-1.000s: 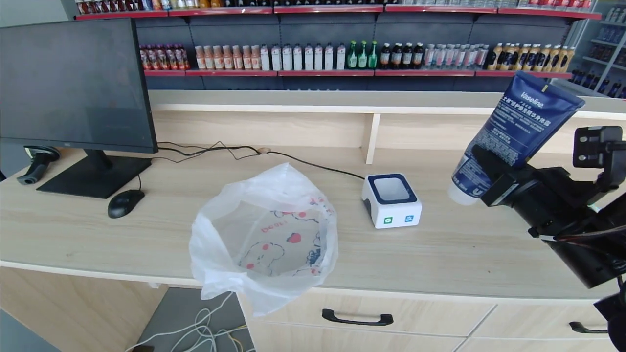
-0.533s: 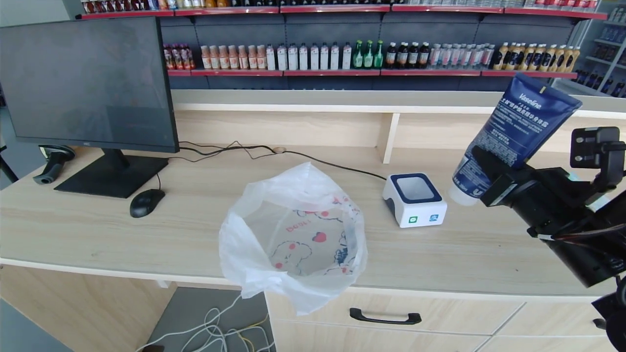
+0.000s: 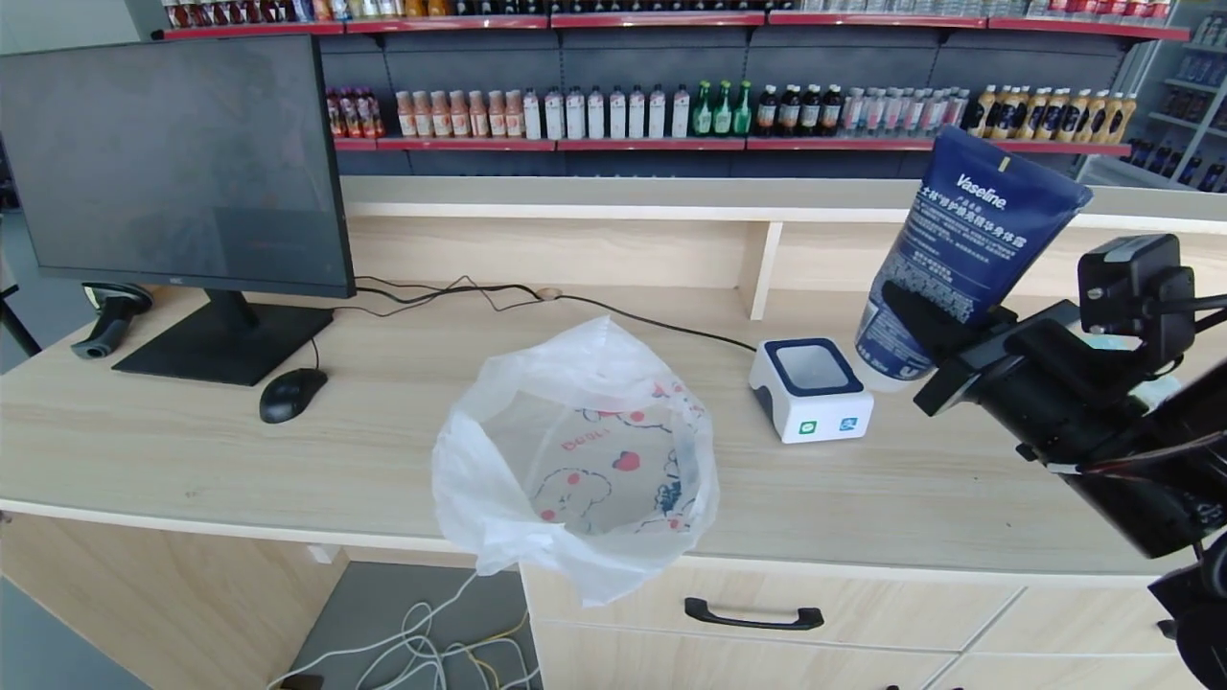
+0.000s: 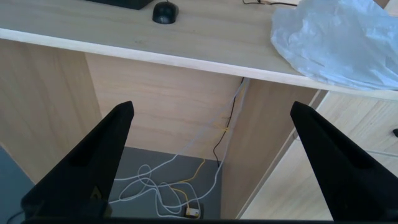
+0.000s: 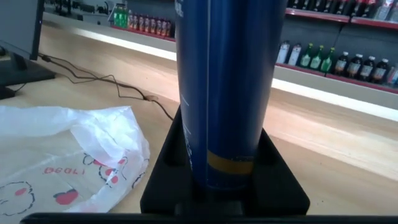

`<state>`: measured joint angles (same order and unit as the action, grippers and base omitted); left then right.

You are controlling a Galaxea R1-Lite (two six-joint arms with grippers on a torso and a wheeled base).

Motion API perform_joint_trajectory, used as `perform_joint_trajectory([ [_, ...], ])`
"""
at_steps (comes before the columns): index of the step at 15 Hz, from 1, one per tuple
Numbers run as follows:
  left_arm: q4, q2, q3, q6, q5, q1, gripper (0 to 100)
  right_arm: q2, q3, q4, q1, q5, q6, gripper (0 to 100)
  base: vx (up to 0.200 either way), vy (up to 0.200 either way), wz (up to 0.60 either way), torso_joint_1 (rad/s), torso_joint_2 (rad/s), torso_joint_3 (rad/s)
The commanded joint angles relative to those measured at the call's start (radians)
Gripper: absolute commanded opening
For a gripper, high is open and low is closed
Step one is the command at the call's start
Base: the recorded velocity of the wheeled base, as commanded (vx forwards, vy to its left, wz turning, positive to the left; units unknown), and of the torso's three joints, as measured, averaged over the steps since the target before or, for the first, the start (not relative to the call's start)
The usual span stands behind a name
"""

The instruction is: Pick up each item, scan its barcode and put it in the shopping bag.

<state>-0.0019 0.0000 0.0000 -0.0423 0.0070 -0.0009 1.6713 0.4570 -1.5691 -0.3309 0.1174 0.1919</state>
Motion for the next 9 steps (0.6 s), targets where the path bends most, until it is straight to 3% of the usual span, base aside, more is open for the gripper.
perform_joint_trajectory([
  [1,0.0,0.002,0.0,-0.001,0.001,-0.001,100,0.021,0.009,-0.002,-0.007,-0.001,0.024,0,0.0,0.0,0.0,0.0,0.0,0.0],
  [6,0.0,0.0,0.0,-0.001,0.001,-0.001,100,0.131,0.164,-0.002,-0.07,-0.028,0.049,0,0.0,0.0,0.0,0.0,0.0,0.0],
  [9,-0.001,0.0,0.0,-0.001,-0.001,-0.001,100,0.183,0.147,-0.002,-0.025,-0.018,0.126,0,0.0,0.0,0.0,0.0,0.0,0.0],
])
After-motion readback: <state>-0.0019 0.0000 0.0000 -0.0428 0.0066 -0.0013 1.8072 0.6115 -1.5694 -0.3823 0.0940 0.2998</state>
